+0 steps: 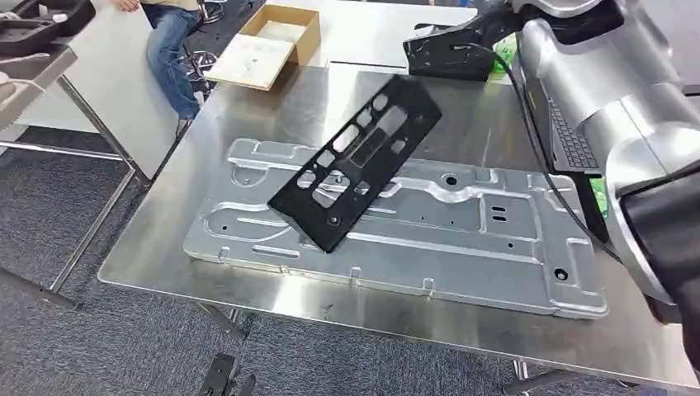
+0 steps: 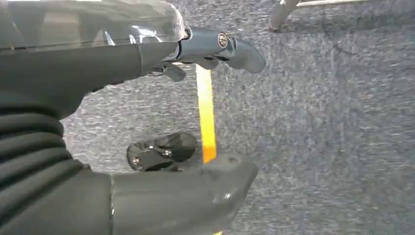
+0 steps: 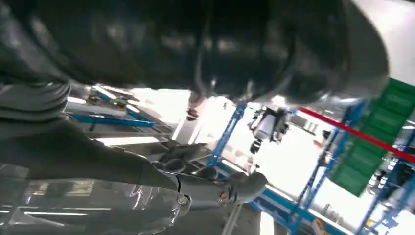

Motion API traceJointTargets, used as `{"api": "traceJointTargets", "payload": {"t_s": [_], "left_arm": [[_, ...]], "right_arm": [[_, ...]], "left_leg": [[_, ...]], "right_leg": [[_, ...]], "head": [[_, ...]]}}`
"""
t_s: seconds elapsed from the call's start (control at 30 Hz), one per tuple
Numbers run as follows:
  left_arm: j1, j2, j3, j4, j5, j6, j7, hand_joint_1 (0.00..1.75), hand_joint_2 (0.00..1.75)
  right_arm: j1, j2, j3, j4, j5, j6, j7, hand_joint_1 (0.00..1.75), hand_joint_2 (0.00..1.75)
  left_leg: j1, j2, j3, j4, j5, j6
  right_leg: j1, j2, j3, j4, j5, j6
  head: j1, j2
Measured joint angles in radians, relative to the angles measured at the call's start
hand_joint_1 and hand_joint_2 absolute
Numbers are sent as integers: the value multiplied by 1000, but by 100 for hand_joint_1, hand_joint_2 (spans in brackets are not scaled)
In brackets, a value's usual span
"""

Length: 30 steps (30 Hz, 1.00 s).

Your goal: Take the parts from the cabinet and place them on the table.

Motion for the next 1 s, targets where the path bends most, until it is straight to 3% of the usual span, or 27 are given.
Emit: {"api": "traceJointTargets", "payload": {"t_s": [0.07, 0.17, 0.2, 0.23, 0.27, 0.33, 0.37, 0.4, 0.5, 0.53, 0.57, 0.67, 0.7, 0.73, 0.77, 0.83, 0.87, 0.9, 1.0], "left_arm": [[-1, 0, 0, 0, 0, 2, 0, 0, 0], [-2, 0, 0, 0, 0, 2, 0, 0, 0], [0, 0, 0, 0, 0, 2, 0, 0, 0], [0, 0, 0, 0, 0, 2, 0, 0, 0], [0, 0, 0, 0, 0, 2, 0, 0, 0], [-1, 0, 0, 0, 0, 3, 0, 0, 0], [-2, 2, 0, 0, 0, 4, 0, 0, 0], [-3, 2, 0, 0, 0, 5, -1, 0, 0], [-1, 2, 0, 0, 0, 5, -1, 0, 0], [-1, 1, 0, 0, 0, 5, -1, 0, 0], [-3, 1, 0, 0, 0, 5, -1, 0, 0], [-4, 1, 0, 0, 0, 5, -2, 0, 0], [-3, 1, 0, 0, 0, 7, -2, 0, 0], [-1, 1, 1, 0, 0, 9, -3, 0, 0], [-1, 1, 1, 0, 0, 10, -3, 0, 0], [-2, 0, 1, 0, -1, 11, -3, 0, 0], [-2, 0, 1, 0, -1, 11, -3, 0, 0], [-5, 0, 1, 0, -1, 12, -3, 0, 0], [-5, 0, 1, 0, -3, 15, 1, 0, 0]], "right_arm": [[-2, 0, 2, -4, -3, -1, 0, 0, 0], [-1, 0, 7, -3, -6, -1, 1, 0, 0], [-1, 0, 11, -3, -9, -1, 2, 0, 0], [-1, 0, 14, -3, -10, -1, 2, 0, 0], [-1, 0, 16, -4, -10, -2, 2, 0, 0], [-3, 0, 18, -4, -11, -2, 3, 0, 0], [-4, 0, 20, -4, -11, -2, 3, 0, 0], [-5, -1, 21, -4, -11, -2, 3, 0, 0], [-4, -2, 26, -4, -11, -2, 3, 0, 0], [-5, -4, 26, -4, -11, -3, 4, 0, 0], [-8, -9, 26, -4, -12, -5, 4, 0, 0], [-7, -11, 28, -3, -12, -6, 9, 0, 0], [-3, -14, 30, -3, -12, -7, 15, 0, 0], [-1, -15, 32, -3, -13, -8, 18, 0, 0], [-2, -15, 35, -3, -14, -10, 22, 0, 0], [-6, -15, 38, -3, -18, -20, 25, 0, 0], [-6, -15, 40, -3, -19, -29, 30, 0, 0], [-9, -15, 42, -4, -21, -40, 33, 0, 0], [-4, -22, 44, -10, -19, -120, 61, 0, 0]], "left_leg": [[2, 1, -18, 48, -40, -12], [7, 1, -116, 261, -138, -22], [7, 1, -140, 309, -145, -22], [7, 1, -138, 299, -125, -20], [7, 1, -113, 243, -87, -16], [6, 1, -27, 68, 0, -2], [2, 0, 2, 11, -4, 6], [-3, 0, 8, -5, -2, 7], [-6, -2, 6, -5, 2, 14], [10, 1, 17, -29, 15, 23], [5, 2, 20, -36, 19, 28], [4, 3, 17, -35, 21, 33], [4, 3, 17, -34, 20, 33], [4, 2, 17, -32, 20, 33], [4, 1, 17, -29, 18, 33], [4, 1, 17, -16, 8, 27], [4, 1, 13, -8, 1, 21], [-2, -1, 5, 6, -3, 15], [-1, -1, 4, -2, 1, 5]], "right_leg": [[-6, -1, 5, -6, 3, -13], [-3, -1, 5, -6, 2, -18], [-2, -1, 5, -6, 2, -18], [-1, -1, 6, -5, 2, -18], [0, 0, 7, -5, 1, -18], [4, 0, 13, -6, 0, -16], [5, 0, 13, -7, -1, -14], [7, 1, 10, -7, 1, -9], [4, 0, 14, -19, 9, 8], [6, -1, 14, -15, 1, 14], [8, -2, 5, 7, -18, 16], [8, -2, -91, 217, -124, 19], [8, -2, -117, 268, -133, 21], [6, -2, -118, 267, -118, 22], [4, -2, -98, 222, -82, 22], [1, -4, -17, 61, 3, 22], [0, -4, 8, 6, 2, 21], [8, -2, 14, -8, -4, 15], [10, 0, 9, -6, -2, 0]], "head": [[-1, 0], [0, 0], [-1, 0], [0, 0], [-1, 0], [-1, 0], [0, 0], [0, 0], [-1, 0], [0, 0], [1, 0], [0, 0], [0, 0], [0, 0], [0, 0], [0, 0], [0, 0], [-1, 0], [0, 0]]}}
